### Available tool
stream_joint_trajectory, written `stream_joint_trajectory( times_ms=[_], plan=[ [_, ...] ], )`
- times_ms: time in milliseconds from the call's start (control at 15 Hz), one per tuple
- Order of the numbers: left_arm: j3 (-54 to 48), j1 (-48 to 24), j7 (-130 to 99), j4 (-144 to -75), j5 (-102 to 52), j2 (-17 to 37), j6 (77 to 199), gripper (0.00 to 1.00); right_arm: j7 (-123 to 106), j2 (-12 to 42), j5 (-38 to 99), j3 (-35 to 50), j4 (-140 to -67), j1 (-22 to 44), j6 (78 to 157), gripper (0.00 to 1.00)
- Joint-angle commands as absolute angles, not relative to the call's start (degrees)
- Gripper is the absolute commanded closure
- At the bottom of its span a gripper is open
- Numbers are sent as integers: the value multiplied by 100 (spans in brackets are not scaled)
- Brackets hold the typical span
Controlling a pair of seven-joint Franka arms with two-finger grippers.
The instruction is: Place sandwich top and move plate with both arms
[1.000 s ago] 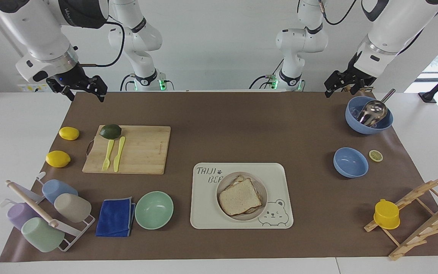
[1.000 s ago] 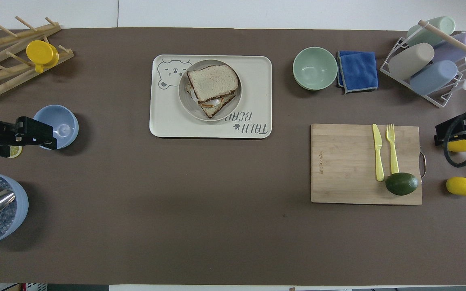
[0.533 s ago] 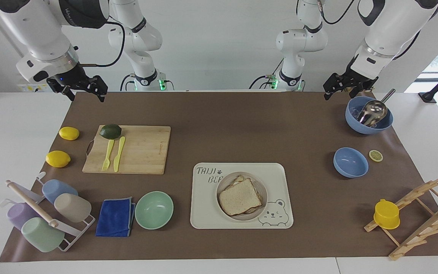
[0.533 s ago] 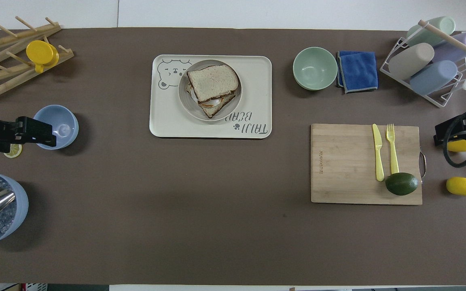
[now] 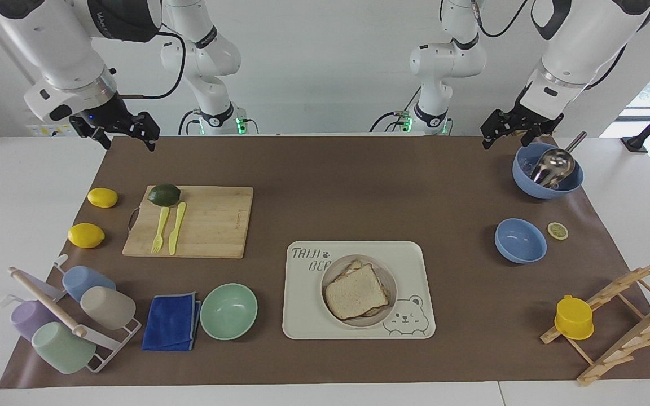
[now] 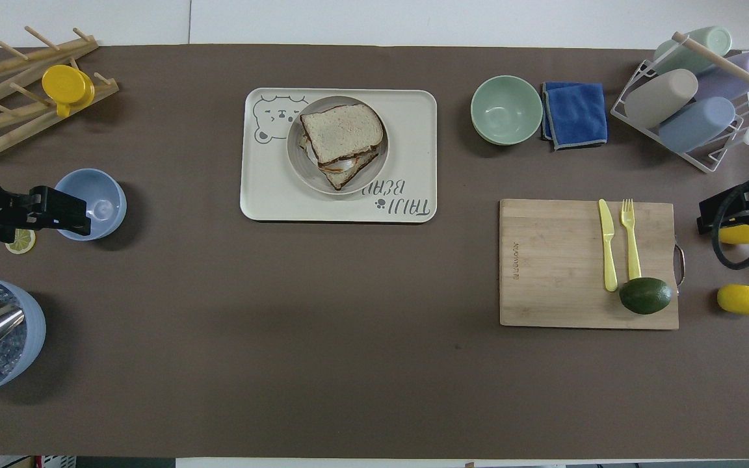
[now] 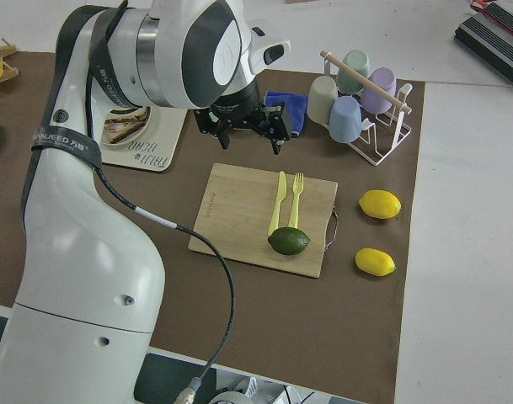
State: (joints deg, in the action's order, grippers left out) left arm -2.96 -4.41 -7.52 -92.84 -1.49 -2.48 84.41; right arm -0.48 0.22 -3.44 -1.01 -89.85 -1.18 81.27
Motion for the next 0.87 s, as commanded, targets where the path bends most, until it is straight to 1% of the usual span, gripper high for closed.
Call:
stream_joint_trajectory(
  times_ms=[0,800],
  plan=[
    [-202,-554,-536,-9299,18,-141,8376,0,-229,-35,-255,-79,-9026,-167,8174,0],
    [-237,-431,-422,-9325,-44,-149,8446,0,-193,-62,-246,-79,-9053,-176,8130,0]
  ],
)
